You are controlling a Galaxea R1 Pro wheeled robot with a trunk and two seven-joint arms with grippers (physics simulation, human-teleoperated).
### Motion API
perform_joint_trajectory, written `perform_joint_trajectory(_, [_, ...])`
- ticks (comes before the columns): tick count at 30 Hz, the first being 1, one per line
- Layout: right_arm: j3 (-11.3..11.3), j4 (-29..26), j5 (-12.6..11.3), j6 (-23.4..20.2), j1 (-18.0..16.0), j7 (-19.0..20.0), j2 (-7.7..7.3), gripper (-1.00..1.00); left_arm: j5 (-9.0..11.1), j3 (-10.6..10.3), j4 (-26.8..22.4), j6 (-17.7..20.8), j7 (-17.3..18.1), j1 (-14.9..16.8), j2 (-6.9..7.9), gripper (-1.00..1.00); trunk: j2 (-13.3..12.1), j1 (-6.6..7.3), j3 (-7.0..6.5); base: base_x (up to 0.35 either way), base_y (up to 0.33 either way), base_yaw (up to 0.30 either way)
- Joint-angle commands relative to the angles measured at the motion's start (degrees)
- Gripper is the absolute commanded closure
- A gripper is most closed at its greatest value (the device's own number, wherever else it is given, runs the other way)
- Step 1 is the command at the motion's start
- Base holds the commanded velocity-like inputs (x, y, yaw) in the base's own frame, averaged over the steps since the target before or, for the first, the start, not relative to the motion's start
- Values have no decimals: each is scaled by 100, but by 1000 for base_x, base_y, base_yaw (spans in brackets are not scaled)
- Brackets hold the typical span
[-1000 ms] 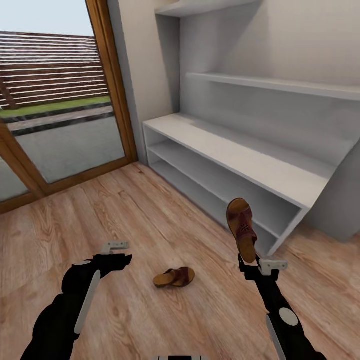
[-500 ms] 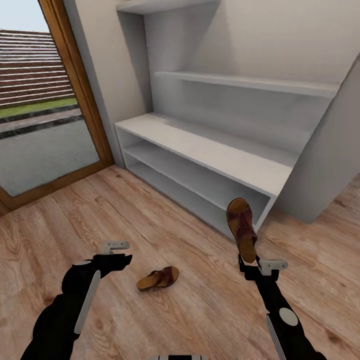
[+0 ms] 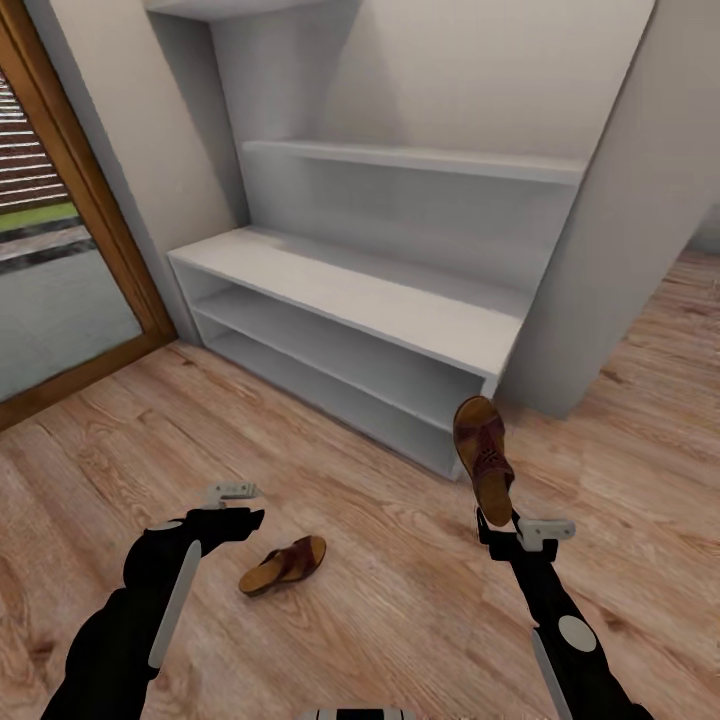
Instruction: Pick up the two gym shoes and the two sandals from the corridor floor and place them onto the hallstand (shoe rack) in the corridor, making sure they are on the rack and not on the floor. Arrange them so the two gym shoes are next to each other and the two sandals are next to each other.
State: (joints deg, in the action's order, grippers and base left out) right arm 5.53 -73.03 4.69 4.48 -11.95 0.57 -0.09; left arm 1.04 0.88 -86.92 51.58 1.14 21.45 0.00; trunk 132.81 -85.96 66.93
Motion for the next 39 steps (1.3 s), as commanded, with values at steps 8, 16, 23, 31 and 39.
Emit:
perform_joint_trajectory(8, [0, -1, -21, 0, 0, 5, 0, 100, 1, 0, 0, 0, 0, 0, 0, -100, 0, 0, 18, 0, 0, -298])
perform_joint_trajectory(16, [0, -1, -22, 0, 0, 5, 0, 100, 1, 0, 0, 1, 0, 0, 0, -100, 0, 0, 36, 0, 0, -298])
perform_joint_trajectory(23, [0, -1, -23, 0, 0, 5, 0, 100, 1, 0, 0, 0, 0, 0, 0, -100, 0, 0, 52, 0, 0, -298])
perform_joint_trajectory(31, [0, -1, -21, 0, 0, 5, 0, 100, 1, 0, 0, -2, 0, 0, 0, -100, 0, 0, 71, 0, 0, -298])
perform_joint_trajectory(39, [0, -1, -22, 0, 0, 5, 3, 100, 1, -2, 0, 0, 0, 0, 0, -100, 0, 0, 86, 0, 37, -246])
